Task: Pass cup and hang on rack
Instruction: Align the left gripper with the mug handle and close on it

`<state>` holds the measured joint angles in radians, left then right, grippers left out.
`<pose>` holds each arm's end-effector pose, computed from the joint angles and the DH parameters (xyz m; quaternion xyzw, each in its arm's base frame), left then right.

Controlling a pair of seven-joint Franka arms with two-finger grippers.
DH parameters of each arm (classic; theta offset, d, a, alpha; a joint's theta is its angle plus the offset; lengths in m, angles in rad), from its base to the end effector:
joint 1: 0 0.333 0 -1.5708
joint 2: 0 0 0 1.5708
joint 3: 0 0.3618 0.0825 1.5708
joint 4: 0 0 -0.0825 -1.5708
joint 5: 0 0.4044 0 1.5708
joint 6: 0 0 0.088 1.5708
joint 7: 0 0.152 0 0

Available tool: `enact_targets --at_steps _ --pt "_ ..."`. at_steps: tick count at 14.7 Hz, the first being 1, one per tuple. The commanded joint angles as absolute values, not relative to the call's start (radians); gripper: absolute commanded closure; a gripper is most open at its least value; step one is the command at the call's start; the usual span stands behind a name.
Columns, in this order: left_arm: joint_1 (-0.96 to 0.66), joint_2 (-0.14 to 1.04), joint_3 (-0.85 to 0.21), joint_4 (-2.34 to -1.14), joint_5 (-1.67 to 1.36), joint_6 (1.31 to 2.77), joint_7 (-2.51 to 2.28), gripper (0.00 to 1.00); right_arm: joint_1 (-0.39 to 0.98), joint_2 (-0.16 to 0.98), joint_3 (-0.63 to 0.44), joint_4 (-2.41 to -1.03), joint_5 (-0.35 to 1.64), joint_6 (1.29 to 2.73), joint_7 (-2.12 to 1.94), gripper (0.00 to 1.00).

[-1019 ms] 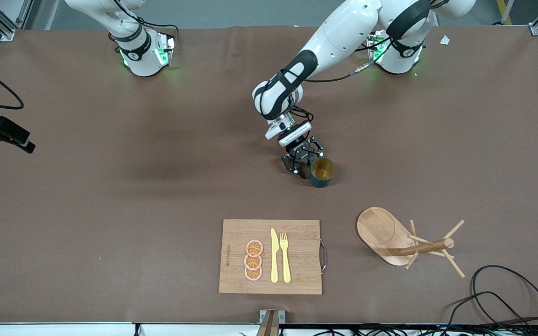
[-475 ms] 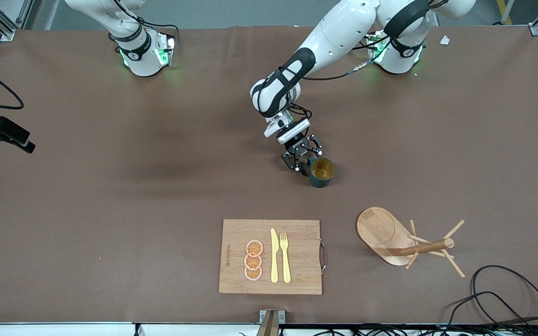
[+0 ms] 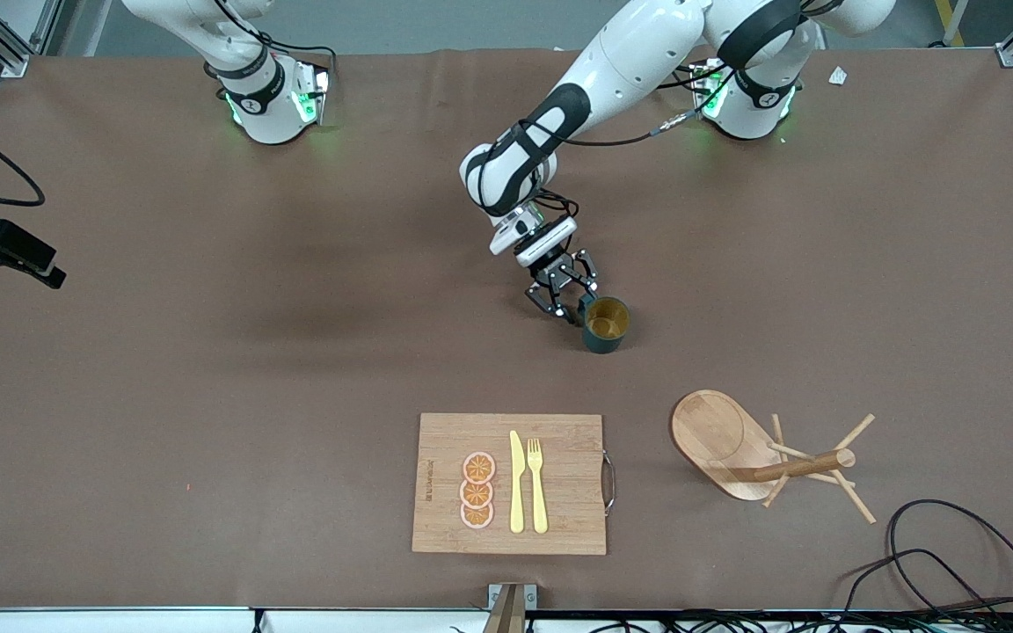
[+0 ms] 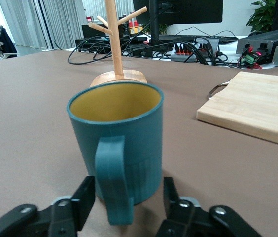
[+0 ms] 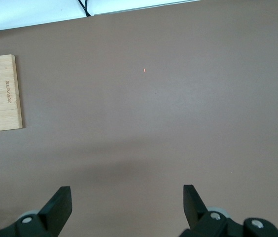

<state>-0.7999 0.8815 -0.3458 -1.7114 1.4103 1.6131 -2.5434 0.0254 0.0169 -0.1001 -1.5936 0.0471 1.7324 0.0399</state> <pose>0.4105 -0.5095 0.0930 -0.7912 -0.2495 -0.5226 0.1966 0.6006 -0.0380 0.6198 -0.9961 0.0595 -0.0613 0.0215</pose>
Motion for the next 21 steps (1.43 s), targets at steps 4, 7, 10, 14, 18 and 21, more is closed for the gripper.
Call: enact_targets --at_steps 4,7,10,14,18,21 --pt "-0.805 0.882 -0.344 -1.698 1.388 1.598 -2.533 0.54 0.025 0.009 -0.098 -1.592 0.034 1.727 0.057 0.00" --pt "-0.801 0.882 -0.344 -1.701 1.387 1.598 -2.533 0.66 0.025 0.009 -0.098 -1.592 0.034 1.727 0.054 0.00" --pt "-0.799 0.881 -0.344 -1.692 1.349 1.598 -2.528 0.85 0.025 0.009 -0.098 -1.592 0.034 1.727 0.052 0.00" --pt "-0.795 0.877 -0.344 -1.649 1.326 1.598 -2.474 0.96 0.023 0.009 -0.100 -1.592 0.034 1.727 0.052 0.00" --pt "-0.793 0.873 -0.342 -1.516 1.233 1.598 -2.349 0.99 0.023 0.009 -0.100 -1.592 0.034 1.727 0.051 0.00" --pt "-0.773 0.856 -0.342 -1.450 1.171 1.598 -2.283 1.00 0.023 0.009 -0.100 -1.592 0.034 1.727 0.049 0.00"
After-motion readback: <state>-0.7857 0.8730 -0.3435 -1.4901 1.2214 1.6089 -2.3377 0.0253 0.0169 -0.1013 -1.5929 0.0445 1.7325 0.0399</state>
